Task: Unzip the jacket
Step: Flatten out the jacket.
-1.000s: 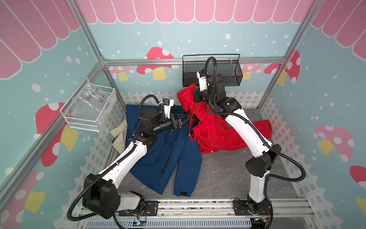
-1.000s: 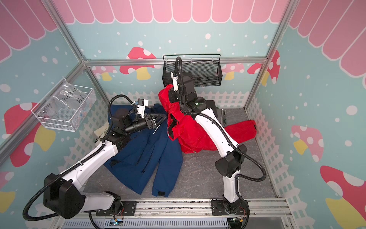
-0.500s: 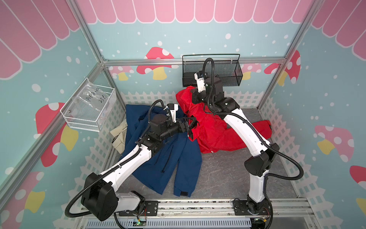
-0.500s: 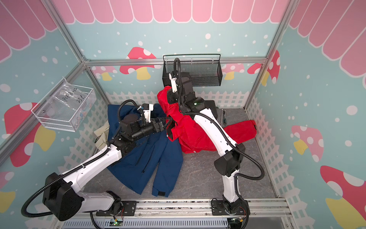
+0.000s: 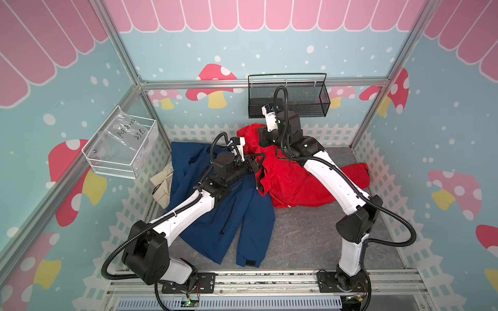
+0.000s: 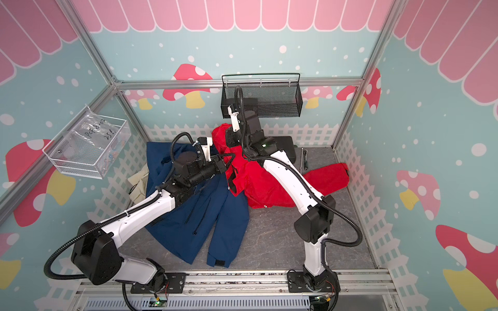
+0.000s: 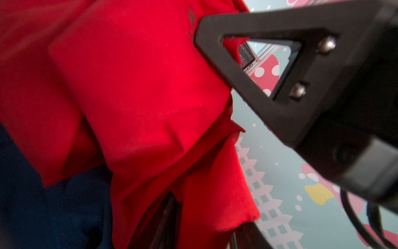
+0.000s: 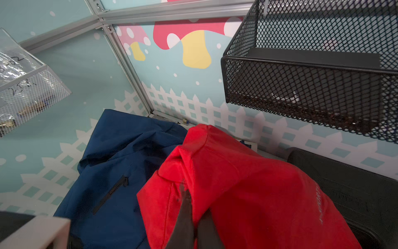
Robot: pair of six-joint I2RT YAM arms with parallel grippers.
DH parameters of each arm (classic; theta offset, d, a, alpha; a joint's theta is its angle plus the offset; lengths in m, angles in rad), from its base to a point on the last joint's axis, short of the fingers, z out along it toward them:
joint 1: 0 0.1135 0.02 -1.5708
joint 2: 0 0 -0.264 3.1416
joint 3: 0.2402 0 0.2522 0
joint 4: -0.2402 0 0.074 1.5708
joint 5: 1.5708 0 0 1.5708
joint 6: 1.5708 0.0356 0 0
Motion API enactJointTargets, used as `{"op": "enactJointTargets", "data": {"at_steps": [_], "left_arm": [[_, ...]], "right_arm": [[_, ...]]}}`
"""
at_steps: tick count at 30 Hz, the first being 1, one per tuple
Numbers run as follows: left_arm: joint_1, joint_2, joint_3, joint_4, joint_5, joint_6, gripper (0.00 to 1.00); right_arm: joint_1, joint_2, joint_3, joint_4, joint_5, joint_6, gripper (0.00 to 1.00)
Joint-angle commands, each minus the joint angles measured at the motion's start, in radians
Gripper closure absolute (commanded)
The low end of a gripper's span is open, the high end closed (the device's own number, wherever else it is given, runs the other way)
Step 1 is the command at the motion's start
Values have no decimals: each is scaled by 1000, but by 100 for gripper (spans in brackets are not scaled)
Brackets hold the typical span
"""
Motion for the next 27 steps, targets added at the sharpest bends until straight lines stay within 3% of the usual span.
{"op": "enactJointTargets", "data": {"at_steps": [1, 3, 4, 7, 13, 16, 21, 27], "left_arm": [[-2, -29, 25, 18, -20, 33, 96], [12, -54, 26, -34, -17, 51, 100], [23, -67, 30, -65, -12, 58, 100], [85, -107, 46, -169, 37, 77, 100], [244, -145, 65, -329, 202, 134, 100], [284, -162, 58, -367, 250, 159, 100], [318, -207, 35, -415, 248, 137, 100], [353, -267, 12, -530, 202, 142, 100]], "right_arm": [[7, -52, -29, 28, -21, 13, 92], [-6, -55, -42, 33, -71, -12, 55], [-16, -58, -46, 32, -106, -24, 42], [-70, -107, -107, 37, -169, -60, 26], [-273, -343, -438, 192, -448, -145, 21], [-339, -436, -570, 149, -513, -270, 20], [-355, -550, -778, 128, -438, -346, 16], [-425, -523, -844, 111, -434, -268, 12]]}}
